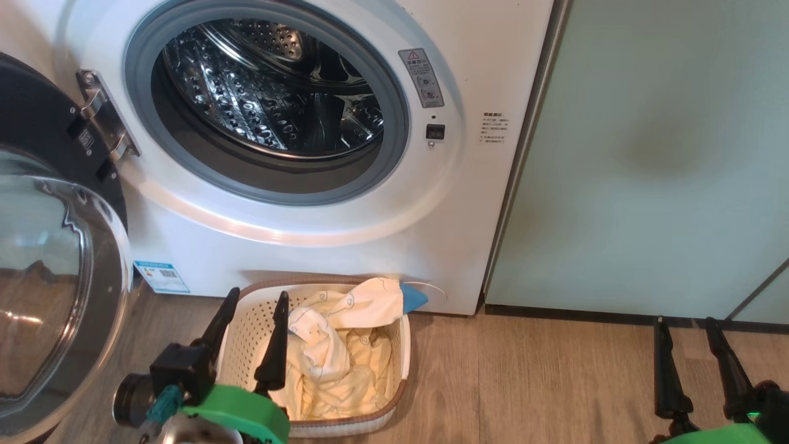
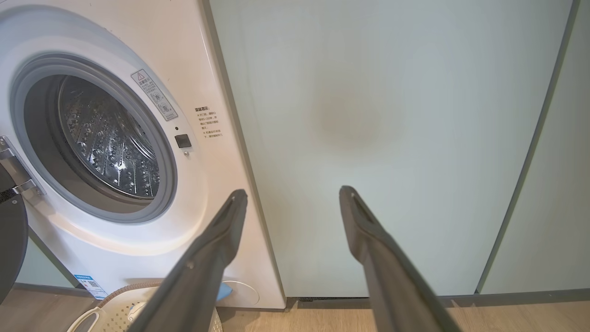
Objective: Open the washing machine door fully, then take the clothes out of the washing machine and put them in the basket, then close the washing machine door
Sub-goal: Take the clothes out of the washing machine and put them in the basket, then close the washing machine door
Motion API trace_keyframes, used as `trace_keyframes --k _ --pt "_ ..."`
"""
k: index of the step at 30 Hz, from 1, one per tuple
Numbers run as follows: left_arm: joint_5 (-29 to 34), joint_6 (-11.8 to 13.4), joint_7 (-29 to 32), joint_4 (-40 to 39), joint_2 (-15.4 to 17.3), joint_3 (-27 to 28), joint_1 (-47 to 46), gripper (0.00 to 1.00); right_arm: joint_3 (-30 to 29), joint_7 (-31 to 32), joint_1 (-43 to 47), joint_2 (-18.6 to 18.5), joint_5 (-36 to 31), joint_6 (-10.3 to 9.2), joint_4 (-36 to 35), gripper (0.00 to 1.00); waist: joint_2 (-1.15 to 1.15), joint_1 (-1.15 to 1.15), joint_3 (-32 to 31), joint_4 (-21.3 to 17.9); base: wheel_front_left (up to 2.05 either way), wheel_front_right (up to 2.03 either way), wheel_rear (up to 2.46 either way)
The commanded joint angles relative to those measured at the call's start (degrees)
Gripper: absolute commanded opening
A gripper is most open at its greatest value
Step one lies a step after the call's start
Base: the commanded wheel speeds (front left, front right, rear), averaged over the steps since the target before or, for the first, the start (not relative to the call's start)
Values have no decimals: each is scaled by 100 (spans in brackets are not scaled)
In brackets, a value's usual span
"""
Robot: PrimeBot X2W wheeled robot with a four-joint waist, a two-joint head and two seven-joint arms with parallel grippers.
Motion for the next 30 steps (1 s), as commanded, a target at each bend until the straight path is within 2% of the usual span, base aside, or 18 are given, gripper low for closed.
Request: trace_keyframes --k 1,17,24,30 --pt "5 38 14 -197 104 160 -224 100 104 -31 -110 -82 21 -16 -182 100 0 0 4 3 0 0 0" --pt "10 112 -32 -194 164 108 -243 100 95 -31 -120 -82 45 -16 -166 100 0 0 28 -5 -9 9 0" --pt "13 146 -45 -195 182 89 -265 100 84 -31 -133 -82 41 -16 -163 100 0 0 45 -7 -106 106 0" --pt "4 165 -39 -169 205 69 -287 100 80 -31 -143 -82 51 -16 -155 100 0 0 44 1 -184 184 0"
